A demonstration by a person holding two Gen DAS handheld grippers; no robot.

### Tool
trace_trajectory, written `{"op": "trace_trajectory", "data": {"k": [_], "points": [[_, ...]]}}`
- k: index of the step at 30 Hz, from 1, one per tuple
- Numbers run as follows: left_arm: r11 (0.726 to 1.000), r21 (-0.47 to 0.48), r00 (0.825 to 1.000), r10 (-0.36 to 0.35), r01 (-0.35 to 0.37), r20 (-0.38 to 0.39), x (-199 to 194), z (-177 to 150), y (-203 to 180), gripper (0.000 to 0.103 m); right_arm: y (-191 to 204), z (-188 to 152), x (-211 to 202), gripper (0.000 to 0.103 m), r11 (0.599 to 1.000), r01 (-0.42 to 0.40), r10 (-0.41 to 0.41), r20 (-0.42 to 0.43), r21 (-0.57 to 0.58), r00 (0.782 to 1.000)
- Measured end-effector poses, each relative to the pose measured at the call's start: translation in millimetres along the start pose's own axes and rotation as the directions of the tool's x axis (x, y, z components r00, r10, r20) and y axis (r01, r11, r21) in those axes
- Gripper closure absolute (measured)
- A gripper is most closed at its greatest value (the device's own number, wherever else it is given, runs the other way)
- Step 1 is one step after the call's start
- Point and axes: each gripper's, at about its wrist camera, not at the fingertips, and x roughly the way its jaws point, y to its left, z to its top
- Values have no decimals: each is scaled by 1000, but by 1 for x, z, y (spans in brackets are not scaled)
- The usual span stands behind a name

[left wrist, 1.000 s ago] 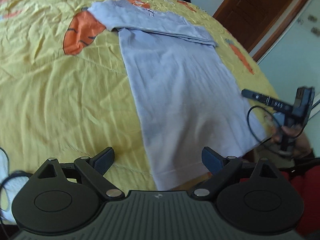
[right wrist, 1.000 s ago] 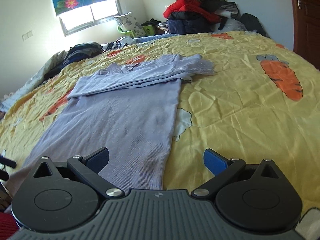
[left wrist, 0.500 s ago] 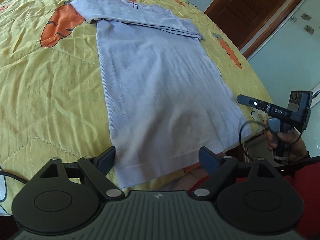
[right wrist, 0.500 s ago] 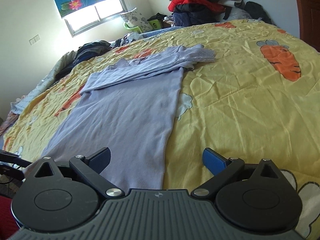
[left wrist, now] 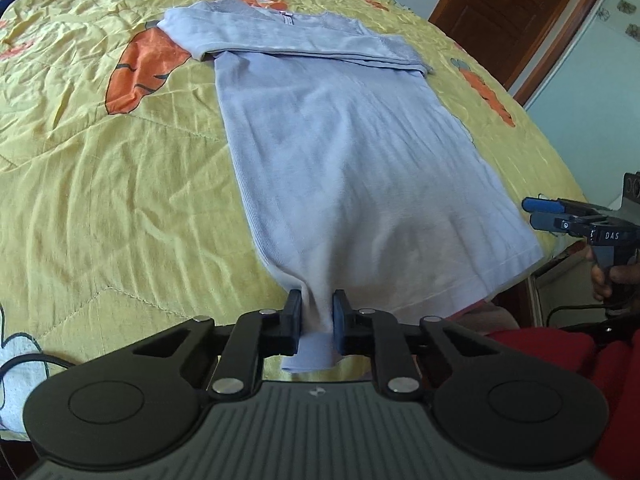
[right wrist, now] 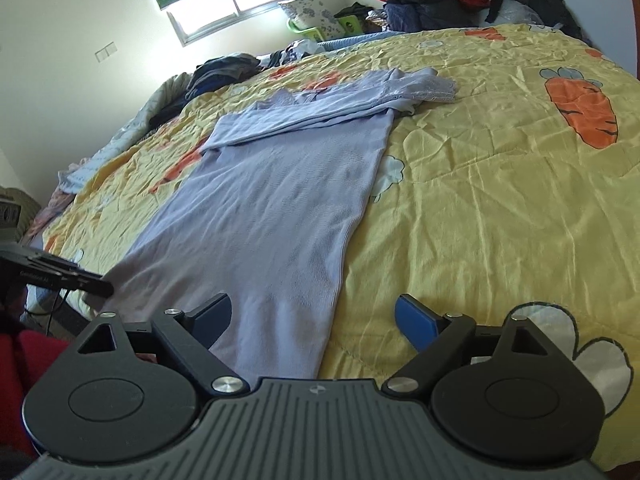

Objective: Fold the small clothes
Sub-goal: 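Grasp the hem of the lavender shirt with the left gripper, then grasp the hem beside the left gripper with the right gripper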

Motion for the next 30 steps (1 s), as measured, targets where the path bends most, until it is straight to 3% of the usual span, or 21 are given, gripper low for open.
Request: {"op": "trace_trajectory", "data": {"k": [6, 12, 14, 21, 26, 30], "points": [[999, 47, 1000, 26, -26, -3, 1, 0, -7, 89, -3, -3, -11, 21, 998, -64, 65, -36, 30, 997], [998, 48, 1000, 27, -27, -2, 2, 0, -8, 89, 11, -9, -14, 40, 997, -67, 62, -111, -40, 992], [998, 50, 1000, 27, -27, -4, 2, 0, -8, 89, 15, -10, -12, 50, 996, -79, 73, -124, -45, 990], [997, 72, 999, 33, -33, 5, 3, 0, -10, 89, 24, -9, -3, 64, 992, -122, 116, -126, -42, 985], [996, 82, 999, 35, -36, 9, 2, -2, -11, 88, 25, -8, 5, 85, 992, -123, 117, -120, -42, 986], [996, 83, 999, 35, -36, 10, 2, -3, -12, 89, 25, -8, 4, 91, 993, -113, 108, -113, -36, 988]]}}
